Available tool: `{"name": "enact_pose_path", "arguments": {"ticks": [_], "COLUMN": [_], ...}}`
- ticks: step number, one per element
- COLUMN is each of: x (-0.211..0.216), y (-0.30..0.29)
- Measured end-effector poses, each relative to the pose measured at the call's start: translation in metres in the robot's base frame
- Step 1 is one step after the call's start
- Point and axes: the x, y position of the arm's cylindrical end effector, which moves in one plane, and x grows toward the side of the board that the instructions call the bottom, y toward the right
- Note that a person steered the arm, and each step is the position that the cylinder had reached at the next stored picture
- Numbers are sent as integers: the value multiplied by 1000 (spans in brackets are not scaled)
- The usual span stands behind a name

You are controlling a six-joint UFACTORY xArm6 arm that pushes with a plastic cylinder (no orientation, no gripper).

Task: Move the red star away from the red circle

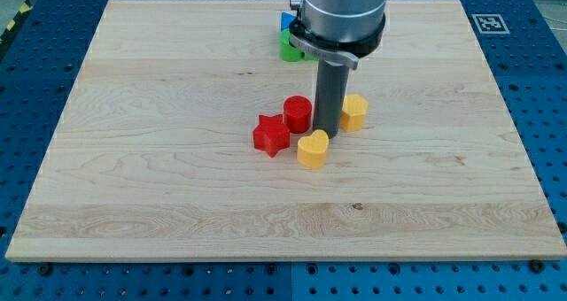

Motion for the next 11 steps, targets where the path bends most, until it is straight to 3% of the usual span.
{"name": "enact_pose_path", "arguments": {"ticks": [4, 7, 11], "x": [17, 12, -9], "y": [-71, -50, -89]}}
